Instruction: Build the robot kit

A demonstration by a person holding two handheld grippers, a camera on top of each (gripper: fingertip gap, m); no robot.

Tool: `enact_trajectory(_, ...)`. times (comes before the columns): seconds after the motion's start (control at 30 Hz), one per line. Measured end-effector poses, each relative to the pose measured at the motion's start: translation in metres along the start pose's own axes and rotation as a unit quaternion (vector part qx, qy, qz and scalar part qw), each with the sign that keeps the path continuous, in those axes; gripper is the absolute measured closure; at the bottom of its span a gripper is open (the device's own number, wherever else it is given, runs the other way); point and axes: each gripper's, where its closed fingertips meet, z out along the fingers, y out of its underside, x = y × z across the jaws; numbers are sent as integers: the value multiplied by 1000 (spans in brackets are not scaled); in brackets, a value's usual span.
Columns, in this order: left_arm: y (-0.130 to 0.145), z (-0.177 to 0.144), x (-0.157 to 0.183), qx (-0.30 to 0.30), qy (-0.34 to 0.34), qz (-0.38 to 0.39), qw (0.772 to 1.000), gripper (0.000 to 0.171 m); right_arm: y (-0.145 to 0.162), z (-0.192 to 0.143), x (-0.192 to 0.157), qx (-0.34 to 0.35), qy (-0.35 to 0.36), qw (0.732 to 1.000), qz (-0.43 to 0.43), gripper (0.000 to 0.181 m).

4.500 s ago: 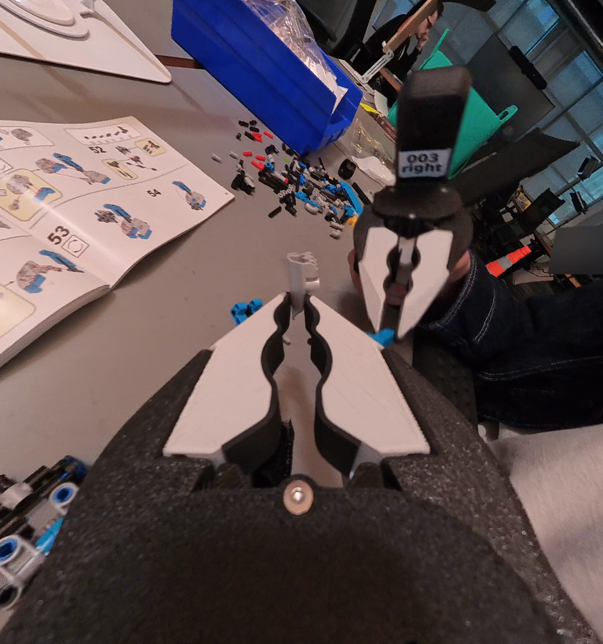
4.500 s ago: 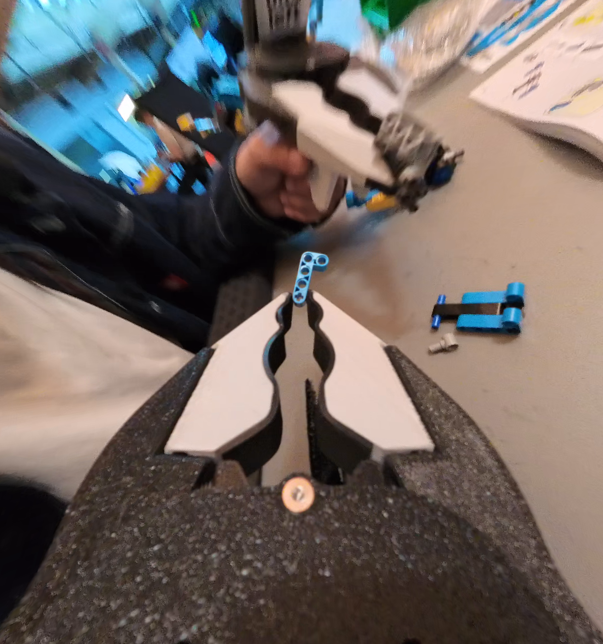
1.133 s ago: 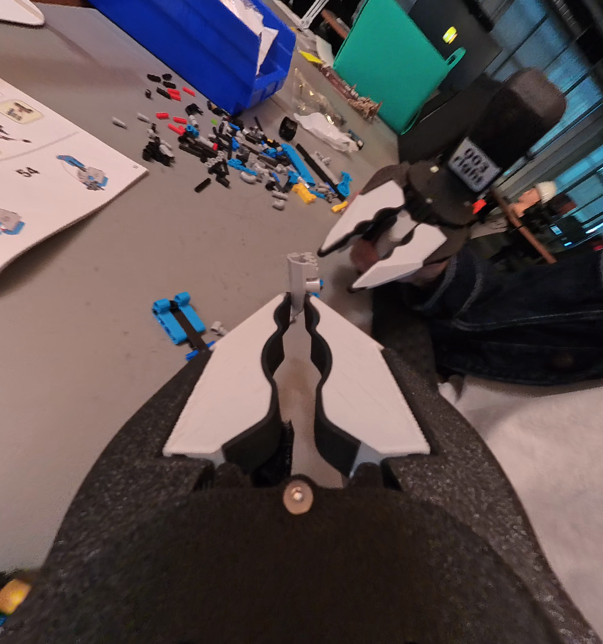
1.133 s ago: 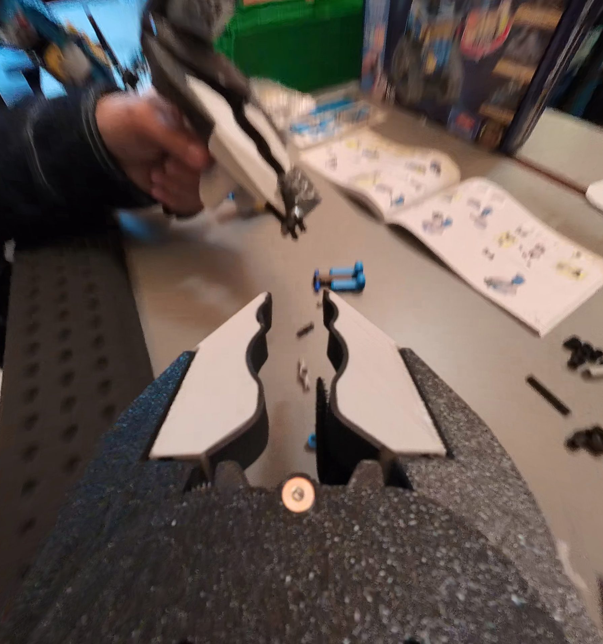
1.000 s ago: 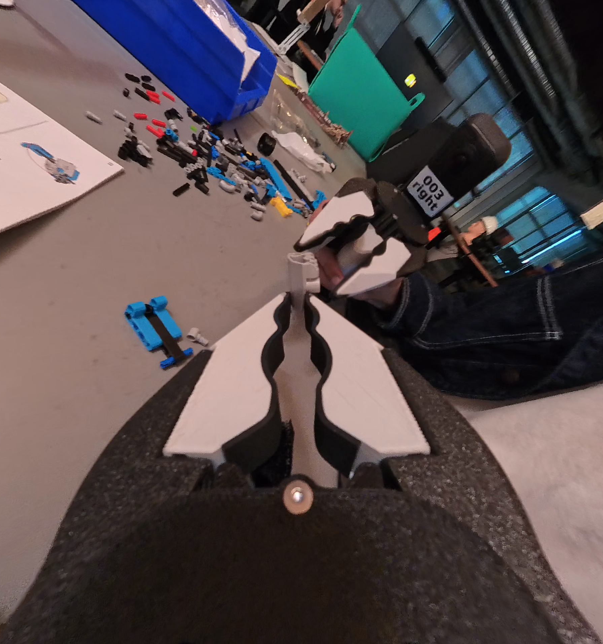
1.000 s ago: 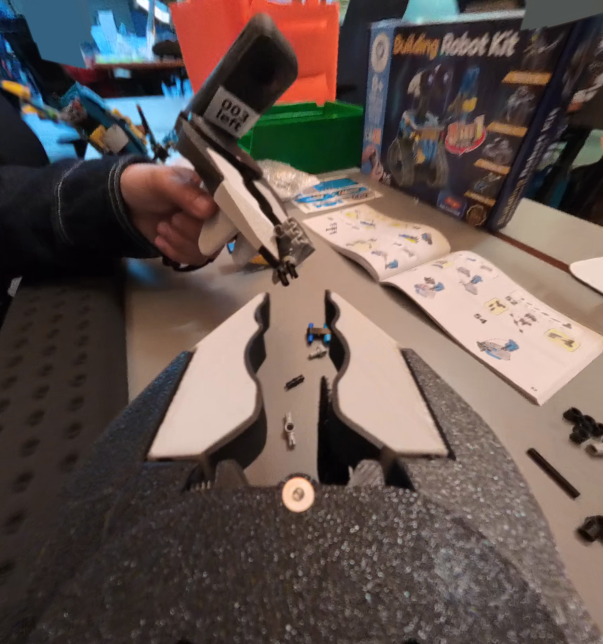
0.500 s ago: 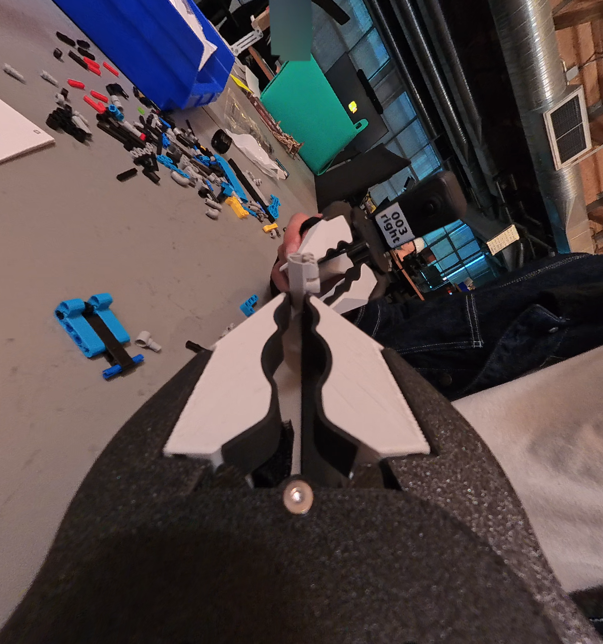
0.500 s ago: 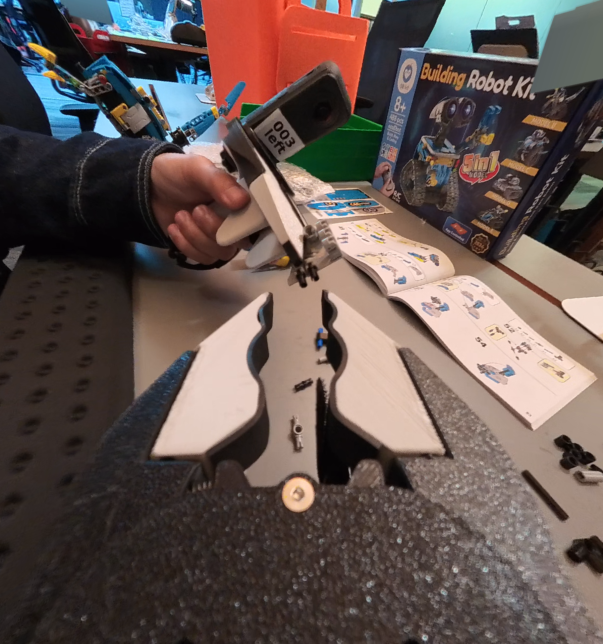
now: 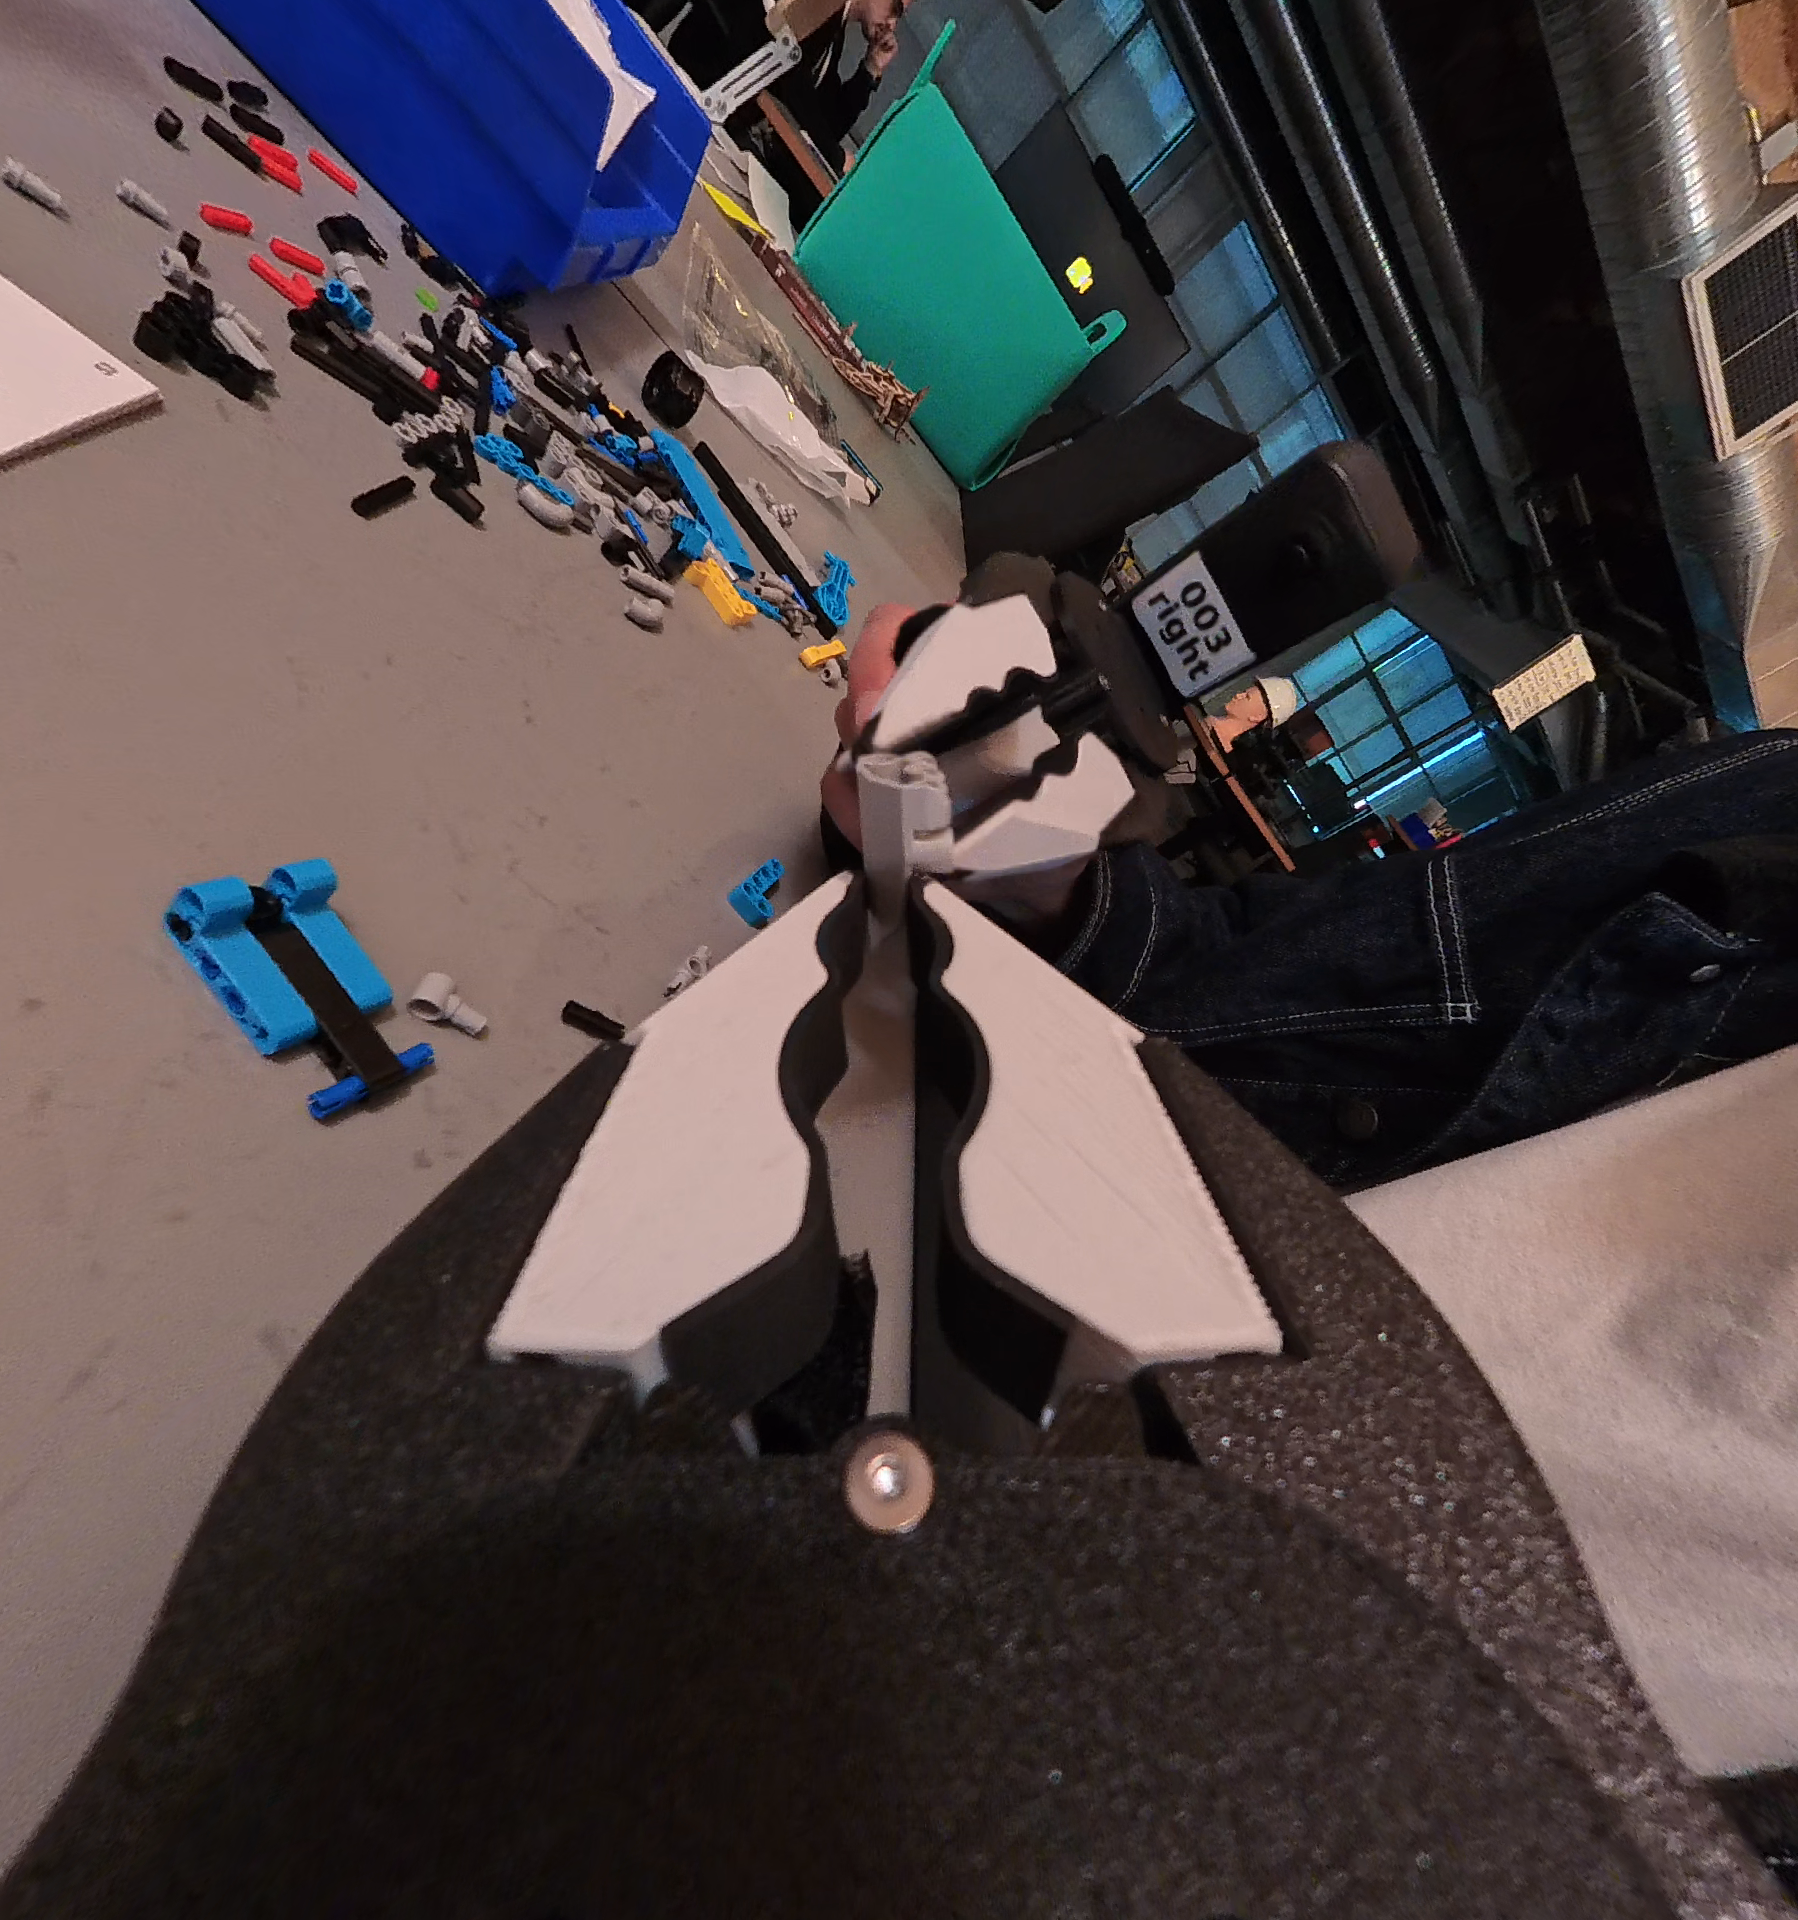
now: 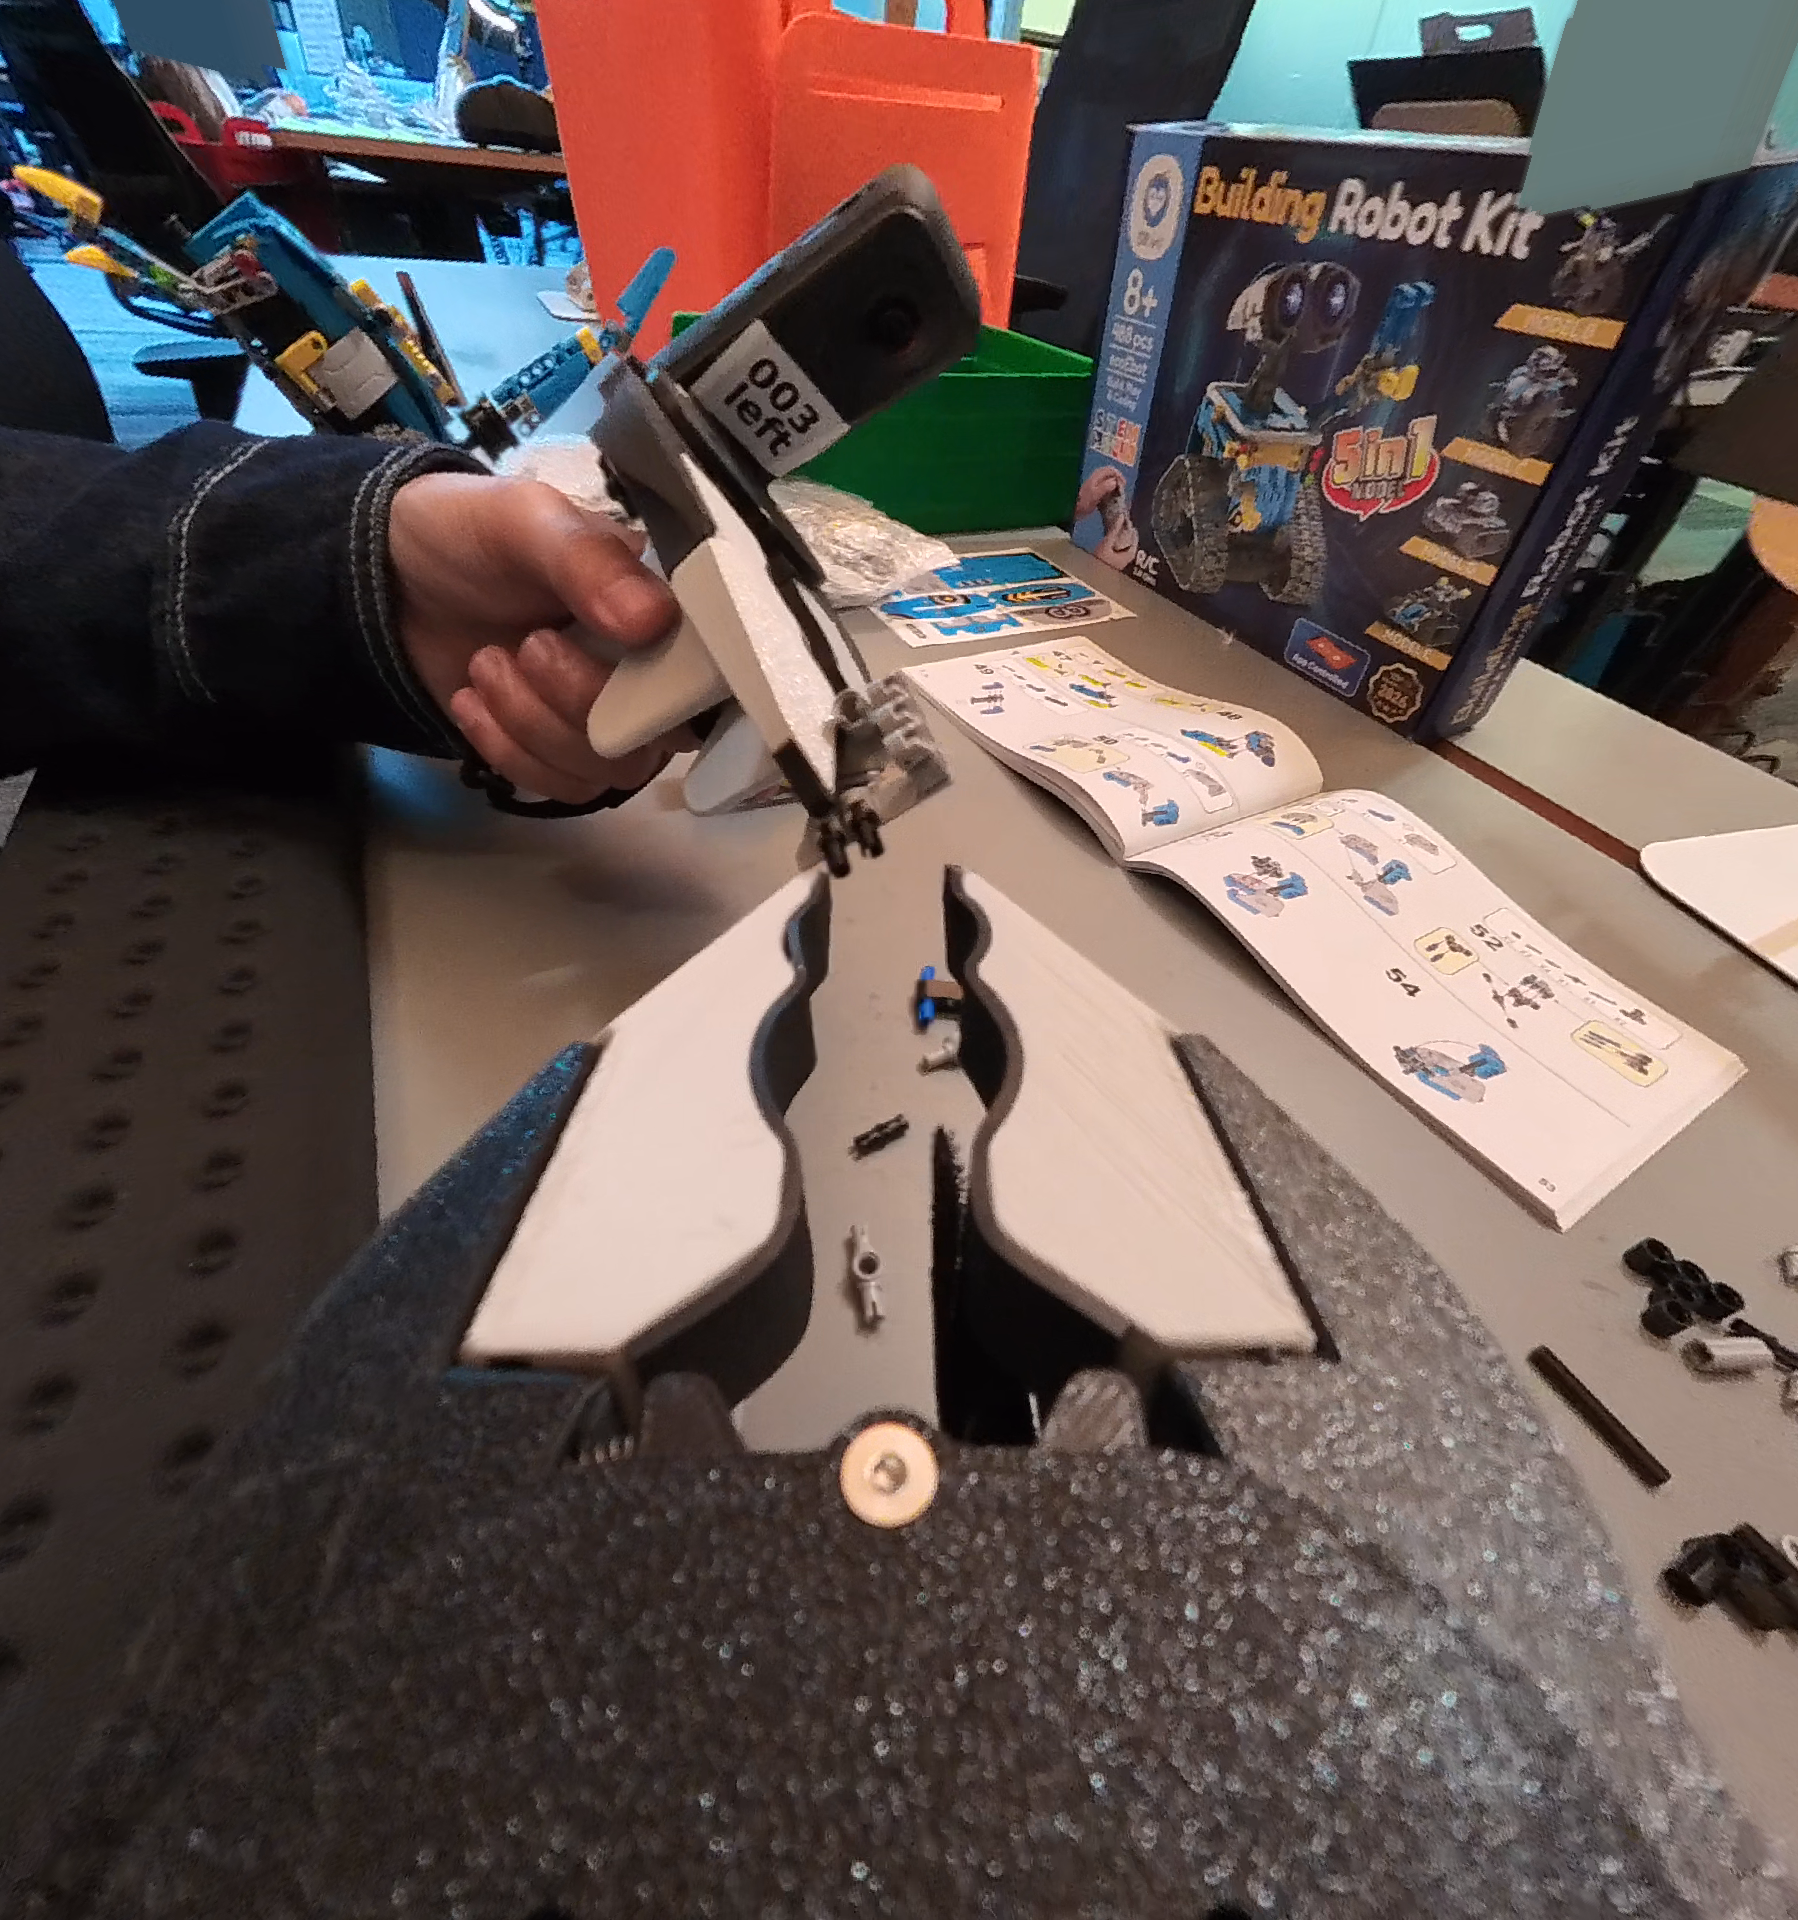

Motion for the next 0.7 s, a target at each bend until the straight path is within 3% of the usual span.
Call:
enact_trajectory(0.3, 0, 0, -1, -1, -4, 2, 1000, 165, 9, -8, 35, -12, 62, 996, 60, 160)
enact_trajectory(0.7, 0, 0, 0, -1, -5, 3, 1000, 165, 12, -8, 38, -14, 64, 995, 75, 162)
